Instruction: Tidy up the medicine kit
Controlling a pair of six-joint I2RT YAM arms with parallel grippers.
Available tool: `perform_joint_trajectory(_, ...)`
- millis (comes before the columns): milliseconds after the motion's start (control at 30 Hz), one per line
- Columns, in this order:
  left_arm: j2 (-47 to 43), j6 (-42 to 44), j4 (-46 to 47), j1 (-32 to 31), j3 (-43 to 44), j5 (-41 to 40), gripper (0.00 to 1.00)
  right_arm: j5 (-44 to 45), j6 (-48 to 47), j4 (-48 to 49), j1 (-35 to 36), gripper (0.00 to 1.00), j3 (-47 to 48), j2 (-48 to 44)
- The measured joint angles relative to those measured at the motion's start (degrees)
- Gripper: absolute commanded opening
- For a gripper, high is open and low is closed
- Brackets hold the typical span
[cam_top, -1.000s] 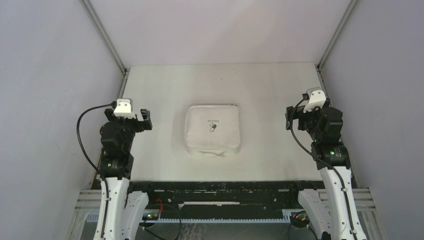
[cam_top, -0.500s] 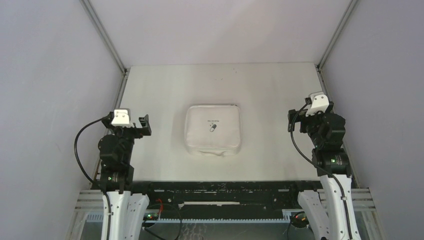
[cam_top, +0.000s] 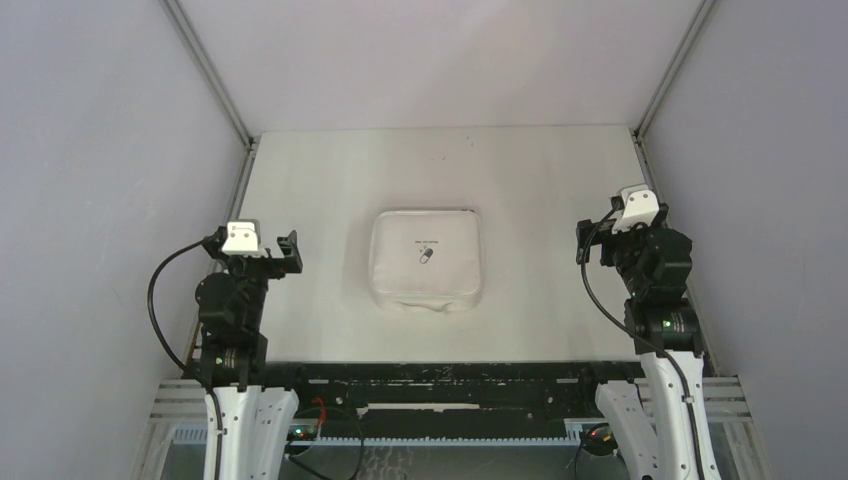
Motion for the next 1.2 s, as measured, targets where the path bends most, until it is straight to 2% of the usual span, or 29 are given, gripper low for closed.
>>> perform_joint_trajectory(1200, 1.1, 0.6, 0.0, 0.0, -0.3, 1.3, 1.0, 0.9, -1.3, 0.0, 0.0, 1.0, -0.3, 0.5)
